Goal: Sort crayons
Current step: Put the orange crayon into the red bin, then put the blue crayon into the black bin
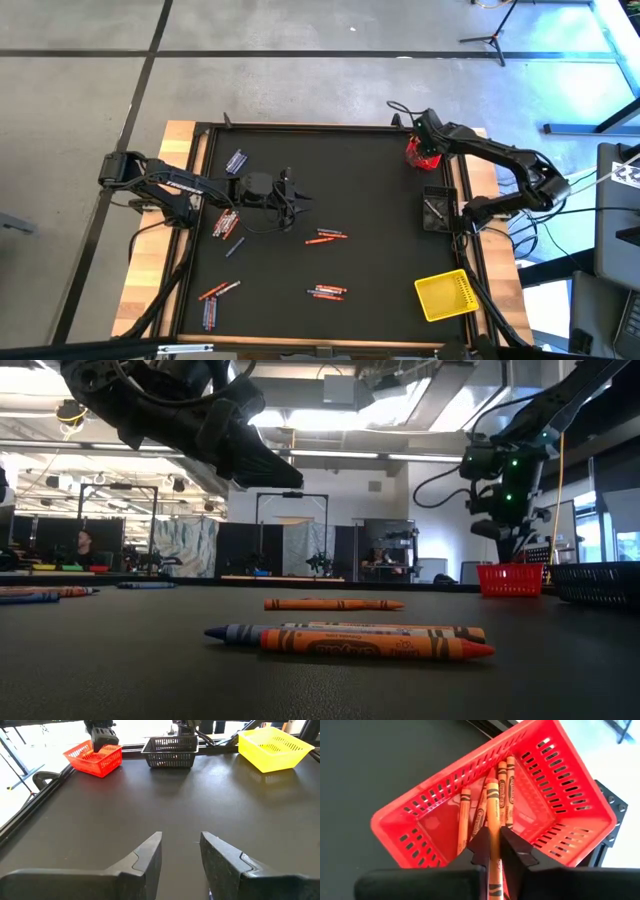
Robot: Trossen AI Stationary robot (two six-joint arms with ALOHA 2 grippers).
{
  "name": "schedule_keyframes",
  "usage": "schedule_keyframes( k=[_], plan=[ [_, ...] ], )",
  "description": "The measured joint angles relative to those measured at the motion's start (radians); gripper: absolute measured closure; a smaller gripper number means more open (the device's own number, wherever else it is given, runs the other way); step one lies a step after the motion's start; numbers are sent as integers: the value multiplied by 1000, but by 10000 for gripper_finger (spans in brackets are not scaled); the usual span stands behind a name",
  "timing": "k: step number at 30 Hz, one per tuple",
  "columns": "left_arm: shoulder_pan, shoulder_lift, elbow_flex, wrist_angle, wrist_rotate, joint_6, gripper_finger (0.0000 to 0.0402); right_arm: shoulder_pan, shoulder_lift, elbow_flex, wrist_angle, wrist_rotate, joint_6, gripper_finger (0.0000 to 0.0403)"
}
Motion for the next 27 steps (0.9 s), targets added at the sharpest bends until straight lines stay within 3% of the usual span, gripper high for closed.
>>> schedule_keyframes(
  k=[7,11,17,23,27],
  plan=[
    [0,0,0,0,0,0,276,0,14,20,-37,7,-13,290],
    [0,0,0,0,4,-27,276,40,-25,51,-69,-49,-18,270],
    [0,3,0,0,6,-22,276,252,-118,47,80,-275,-19,268],
    [-1,3,0,-7,12,-21,276,501,-118,2,300,-344,-14,268],
    [-1,3,0,-41,90,-19,276,646,-87,-44,443,-350,8,268]
  ],
)
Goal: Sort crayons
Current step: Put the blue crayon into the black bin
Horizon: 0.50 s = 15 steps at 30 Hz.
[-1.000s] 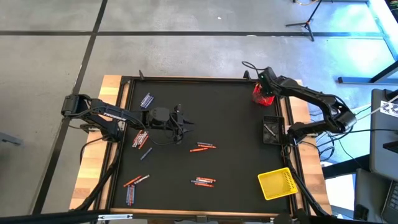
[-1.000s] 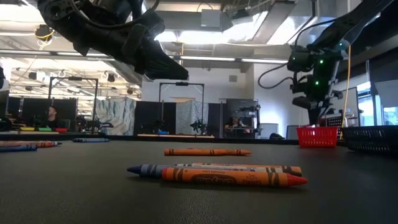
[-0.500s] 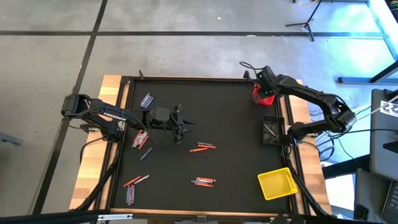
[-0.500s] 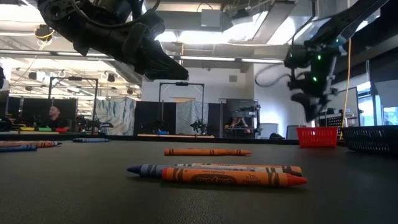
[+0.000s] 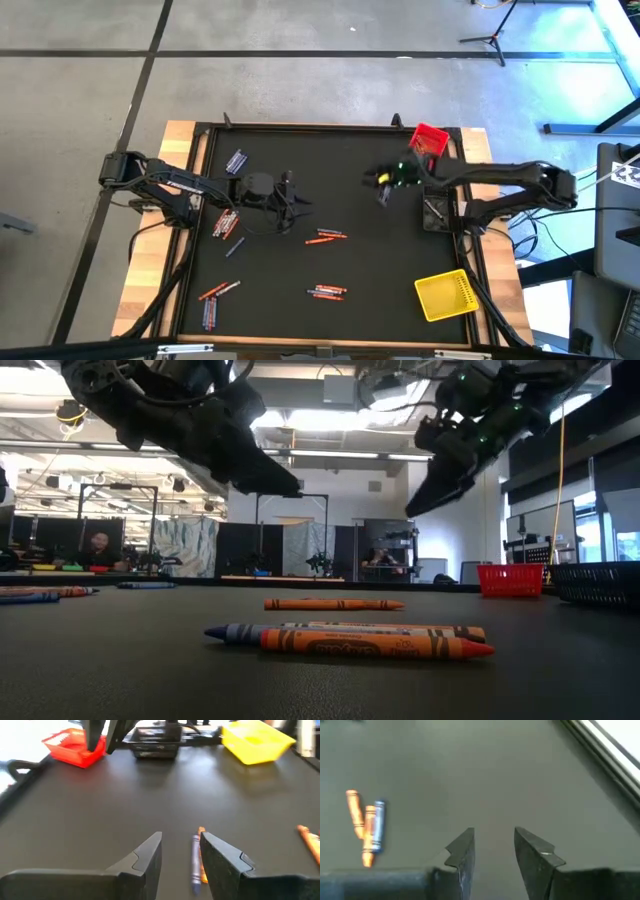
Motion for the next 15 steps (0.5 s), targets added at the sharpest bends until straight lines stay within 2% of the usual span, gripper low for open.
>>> schedule_keyframes(
  k=[2,7,15],
  plan=[
    [-1,0,0,-1,28,0,276,58,24,-28,119,0,13,268],
    [0,0,0,-1,24,1,276,178,129,-74,349,0,47,268],
    [0,0,0,-4,15,0,276,294,342,-40,488,17,49,268]
  ],
)
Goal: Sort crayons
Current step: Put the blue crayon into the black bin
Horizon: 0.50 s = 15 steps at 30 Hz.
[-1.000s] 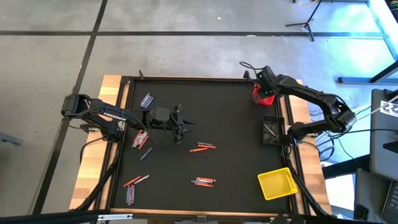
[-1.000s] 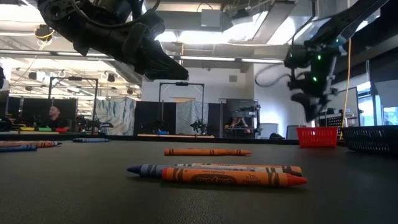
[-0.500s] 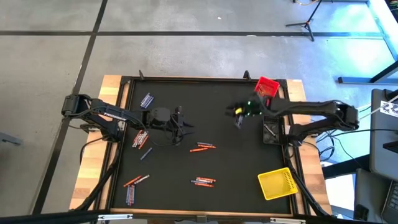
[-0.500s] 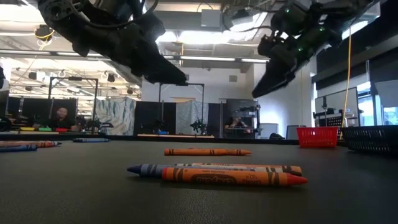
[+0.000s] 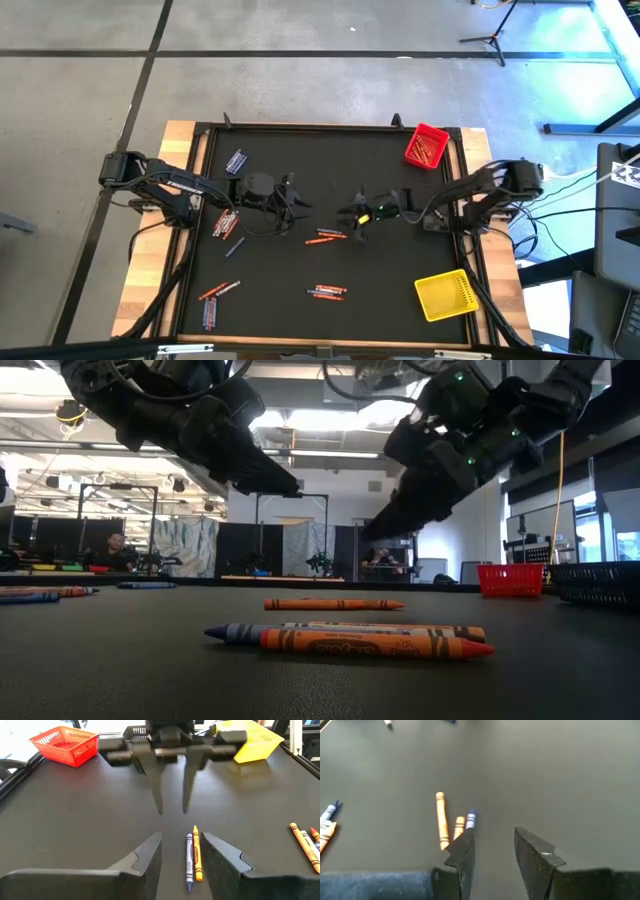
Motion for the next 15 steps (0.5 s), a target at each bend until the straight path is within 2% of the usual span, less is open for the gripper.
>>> schedule_keyframes(
  k=[7,15],
  plan=[
    [0,0,0,1,-2,0,276,38,119,37,17,0,0,268],
    [0,0,0,7,-43,0,276,38,174,39,38,0,11,268]
  ],
)
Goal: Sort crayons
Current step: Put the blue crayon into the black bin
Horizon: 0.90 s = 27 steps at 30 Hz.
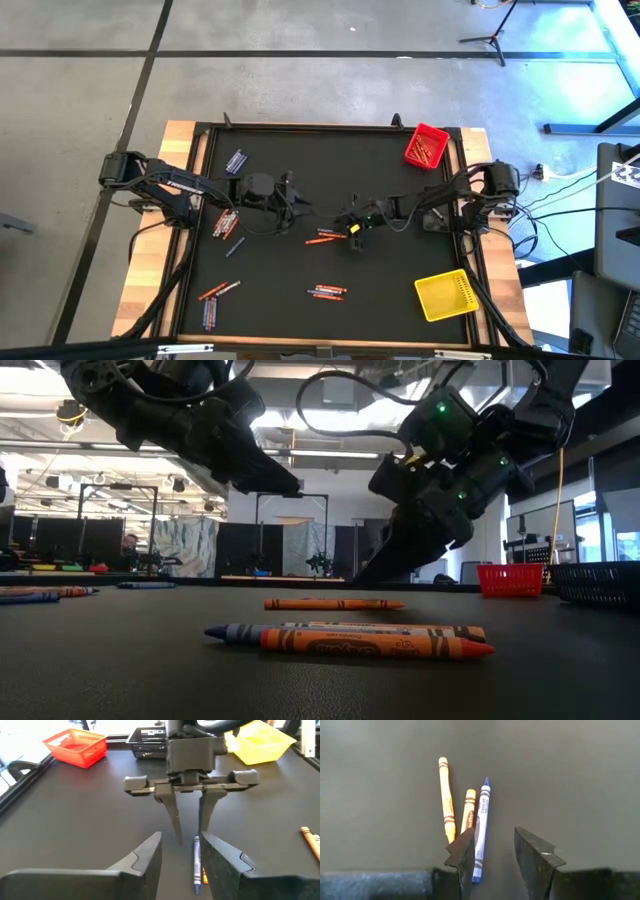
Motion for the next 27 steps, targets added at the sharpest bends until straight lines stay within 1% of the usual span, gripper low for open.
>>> schedule_keyframes(
  k=[16,22,27],
  plan=[
    [0,0,0,0,-10,0,276,0,0,0,-10,-18,15,268],
    [0,0,0,3,-10,1,276,-1,44,0,6,-19,15,268],
    [0,0,0,9,-10,1,276,-1,46,-1,0,-17,14,268]
  ],
)
